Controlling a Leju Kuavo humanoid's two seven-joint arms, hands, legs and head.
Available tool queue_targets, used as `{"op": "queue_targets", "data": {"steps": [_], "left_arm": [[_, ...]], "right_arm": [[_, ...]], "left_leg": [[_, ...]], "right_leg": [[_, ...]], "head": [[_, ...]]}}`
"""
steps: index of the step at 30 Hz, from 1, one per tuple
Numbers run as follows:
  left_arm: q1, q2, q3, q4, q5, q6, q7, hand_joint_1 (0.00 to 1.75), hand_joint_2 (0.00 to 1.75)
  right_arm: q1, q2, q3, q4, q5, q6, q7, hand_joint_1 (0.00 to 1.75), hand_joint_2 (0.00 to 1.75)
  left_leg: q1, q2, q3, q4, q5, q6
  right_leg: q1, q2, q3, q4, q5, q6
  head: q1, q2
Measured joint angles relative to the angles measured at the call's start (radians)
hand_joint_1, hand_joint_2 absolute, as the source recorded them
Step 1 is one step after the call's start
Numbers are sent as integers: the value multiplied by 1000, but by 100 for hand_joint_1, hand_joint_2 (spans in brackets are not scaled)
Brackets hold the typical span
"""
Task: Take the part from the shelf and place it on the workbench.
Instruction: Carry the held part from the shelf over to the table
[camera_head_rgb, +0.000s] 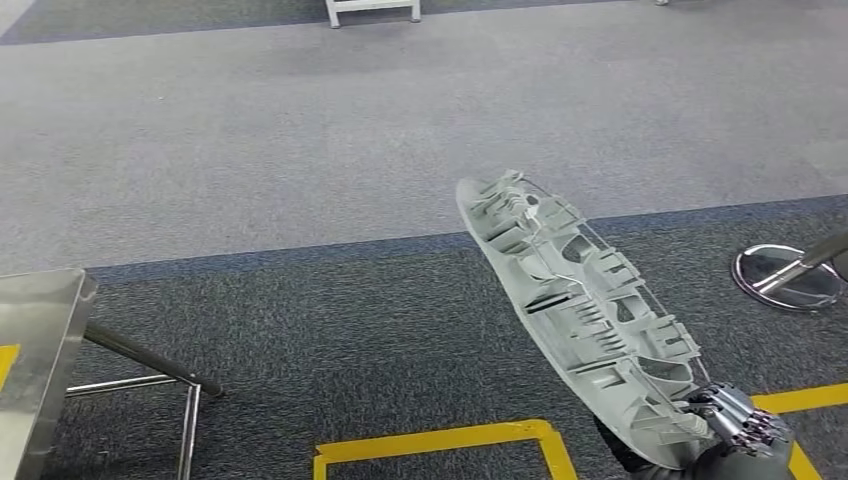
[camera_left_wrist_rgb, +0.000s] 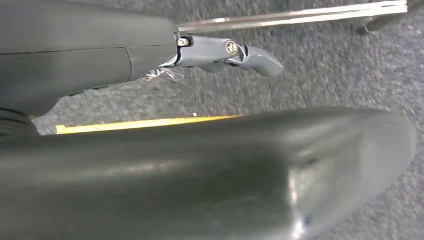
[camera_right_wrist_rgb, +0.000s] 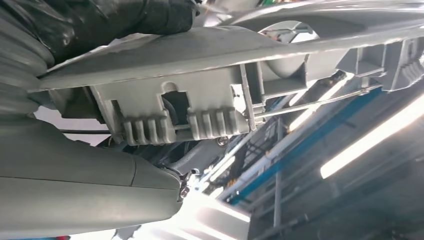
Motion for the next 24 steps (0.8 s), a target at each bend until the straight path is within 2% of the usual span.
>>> {"op": "queue_targets", "data": {"steps": [1,2,3,4,5,7,8,9,11,13,14,15,16,17,18,20,22,24], "left_arm": [[0,-1,0,0,0,0,0,0,0],[1,-1,0,0,-1,0,0,0,0],[1,-2,0,0,-1,0,0,0,0],[1,-1,0,0,-1,0,0,0,0],[1,1,1,0,-1,0,0,0,0],[0,3,1,0,-1,0,0,0,0],[1,3,2,0,-1,0,0,0,0],[4,4,2,0,-1,0,0,0,0],[6,3,3,0,-2,0,0,0,0],[2,2,3,0,-4,-1,0,0,0],[0,1,3,0,-5,-1,0,0,0],[-1,1,3,0,-6,-1,0,0,0],[0,1,4,0,-8,-1,0,0,0],[1,1,4,0,-10,-1,0,0,0],[3,1,4,0,-11,-1,0,0,0],[2,3,4,0,-13,-1,0,0,0],[-2,7,4,0,-13,-1,0,0,0],[-2,9,4,0,-13,-1,0,0,0]], "right_arm": [[1,0,0,1,1,0,0,175,175],[2,0,-1,1,2,0,1,175,175],[3,0,-1,1,3,0,1,175,175],[3,0,-1,2,3,0,1,175,175],[3,0,-2,2,3,0,0,175,175],[4,0,-3,3,4,0,0,175,175],[6,0,-3,3,4,0,0,175,175],[7,0,-4,3,5,0,0,175,175],[7,0,-4,4,6,0,1,175,175],[8,0,-4,4,9,0,0,175,175],[8,0,-4,4,12,0,0,175,175],[8,0,-4,4,14,0,0,175,175],[8,0,-4,4,17,0,0,175,175],[8,0,-4,4,19,0,0,175,175],[7,0,-4,4,20,0,0,175,175],[7,0,-3,5,23,0,0,175,175],[6,-1,-3,6,26,0,0,175,175],[5,-1,-2,7,30,0,0,175,175]], "left_leg": [[2,-14,2,2,-3,-2],[5,-28,4,7,-7,-7],[9,-42,6,15,-12,-13],[11,-55,4,25,-19,-21],[12,-67,-1,36,-24,-27],[12,-88,-14,50,-27,-37],[13,-98,-19,51,-25,-40],[13,-97,-21,53,-26,-43],[12,-58,-39,92,-48,-51],[13,-7,-93,205,-101,-58],[14,3,-127,271,-126,-59],[14,8,-152,319,-138,-58],[14,9,-160,332,-131,-54],[11,10,-148,305,-106,-48],[6,15,-120,247,-68,-40],[-13,55,-55,120,-17,-17],[-29,86,-27,60,-15,1],[-29,72,-18,32,-13,8]], "right_leg": [[-1,1,-13,2,20,3],[-2,3,-6,-36,59,6],[-6,13,14,-97,101,11],[-10,35,36,-153,130,17],[-13,56,56,-195,144,17],[-13,79,70,-217,138,9],[-13,71,73,-219,137,2],[-13,60,74,-221,138,-2],[-14,38,81,-225,137,-11],[-9,11,87,-227,133,-20],[-6,-4,89,-227,131,-24],[-3,-17,91,-227,128,-27],[0,-29,93,-227,125,-29],[3,-40,97,-228,122,-30],[4,-50,103,-228,118,-31],[6,-68,112,-233,111,-30],[7,-87,117,-240,109,-25],[8,-106,124,-249,108,-18]], "head": [[0,0],[0,0],[0,0],[3,0],[6,0],[9,0],[8,0],[7,0],[0,0],[-9,0],[-10,0],[-10,0],[-10,0],[-10,0],[-10,0],[-10,0],[-12,0],[-15,0]]}}
